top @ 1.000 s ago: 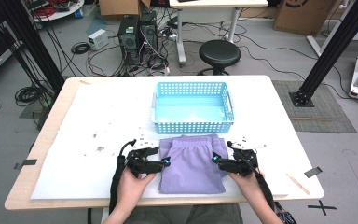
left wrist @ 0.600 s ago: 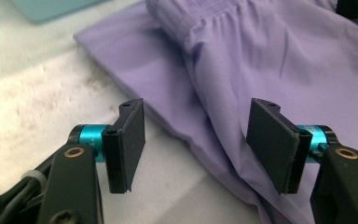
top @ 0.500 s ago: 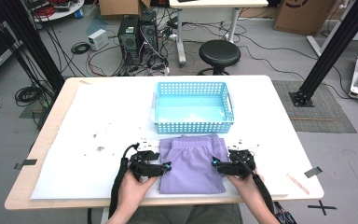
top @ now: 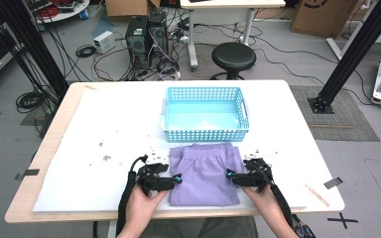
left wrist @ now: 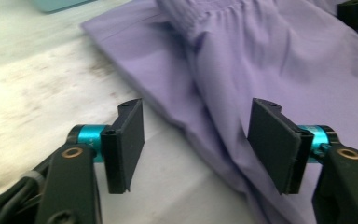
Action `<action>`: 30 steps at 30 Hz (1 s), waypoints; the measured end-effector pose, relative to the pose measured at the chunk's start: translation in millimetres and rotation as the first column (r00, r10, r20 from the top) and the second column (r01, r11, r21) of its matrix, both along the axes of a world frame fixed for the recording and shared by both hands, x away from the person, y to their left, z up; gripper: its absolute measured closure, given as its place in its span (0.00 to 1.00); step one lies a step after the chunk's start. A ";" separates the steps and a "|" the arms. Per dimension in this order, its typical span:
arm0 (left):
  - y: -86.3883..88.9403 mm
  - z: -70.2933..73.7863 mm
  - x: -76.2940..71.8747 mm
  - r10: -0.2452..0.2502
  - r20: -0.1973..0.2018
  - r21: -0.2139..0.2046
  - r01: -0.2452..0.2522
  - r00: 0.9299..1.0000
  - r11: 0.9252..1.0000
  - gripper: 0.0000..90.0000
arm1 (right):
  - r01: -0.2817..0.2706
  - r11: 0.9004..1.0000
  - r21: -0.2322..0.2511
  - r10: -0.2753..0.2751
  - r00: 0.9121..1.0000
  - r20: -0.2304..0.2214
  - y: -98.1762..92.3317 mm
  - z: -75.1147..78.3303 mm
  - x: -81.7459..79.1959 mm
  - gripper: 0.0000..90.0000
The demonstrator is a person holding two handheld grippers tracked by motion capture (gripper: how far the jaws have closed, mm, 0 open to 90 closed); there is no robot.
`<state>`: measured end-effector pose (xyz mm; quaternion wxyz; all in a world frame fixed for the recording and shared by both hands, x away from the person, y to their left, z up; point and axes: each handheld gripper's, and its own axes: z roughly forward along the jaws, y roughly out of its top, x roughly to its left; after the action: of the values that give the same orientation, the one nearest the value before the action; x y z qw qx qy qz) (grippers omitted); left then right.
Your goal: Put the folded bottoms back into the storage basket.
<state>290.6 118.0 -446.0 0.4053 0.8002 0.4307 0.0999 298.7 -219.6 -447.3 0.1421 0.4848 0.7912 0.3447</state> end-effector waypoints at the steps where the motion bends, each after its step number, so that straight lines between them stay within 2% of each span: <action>1: 1.0 -0.3 0.1 0.005 -0.003 0.000 -0.005 1.000 1.000 0.36 | -0.002 1.000 0.001 0.002 1.000 -0.003 -0.7 0.5 0.4 0.28; 6: -4.7 -1.5 -2.2 0.004 0.000 0.003 -0.004 1.000 1.000 0.30 | 0.028 0.999 0.030 -0.028 0.999 -0.021 -3.6 1.0 1.0 0.27; 9: -8.7 -1.8 -1.5 0.011 -0.008 -0.015 -0.011 1.000 1.000 0.28 | 0.059 0.996 0.062 -0.056 0.997 -0.045 -0.4 1.2 0.8 0.23; 14: -12.6 -2.0 -0.5 0.002 -0.014 -0.026 -0.003 1.000 1.000 0.28 | 0.045 0.997 0.059 -0.043 0.998 -0.036 7.6 0.4 -1.3 0.23; 17: -14.6 -2.5 0.4 0.000 -0.024 -0.053 -0.002 1.000 0.999 0.28 | 0.020 0.998 0.053 -0.019 0.999 -0.027 11.0 0.0 -2.6 0.23; 21: -18.1 -2.5 -0.1 0.001 -0.018 -0.042 -0.002 1.000 0.999 0.28 | -0.003 0.999 0.033 0.004 1.000 -0.019 14.6 -0.3 -4.1 0.23; 23: -17.8 -2.3 -0.6 0.005 -0.014 -0.039 -0.006 1.000 0.999 0.29 | -0.003 1.000 0.028 0.003 1.000 -0.018 15.7 -0.3 -4.5 0.23; 26: -13.6 0.1 -2.5 0.013 -0.008 -0.023 -0.013 1.000 1.000 0.38 | 0.001 1.000 0.017 0.000 1.000 -0.008 13.5 0.1 -5.0 0.30; 30: -11.4 -1.3 -2.2 0.028 -0.016 -0.031 -0.029 0.999 0.999 0.38 | 0.016 1.000 0.012 -0.016 1.000 -0.008 12.1 0.0 -5.7 0.29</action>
<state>288.4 106.6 -447.3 0.4130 0.7882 0.4468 0.0928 293.0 -207.5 -447.3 0.1389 0.4934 0.7858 0.3462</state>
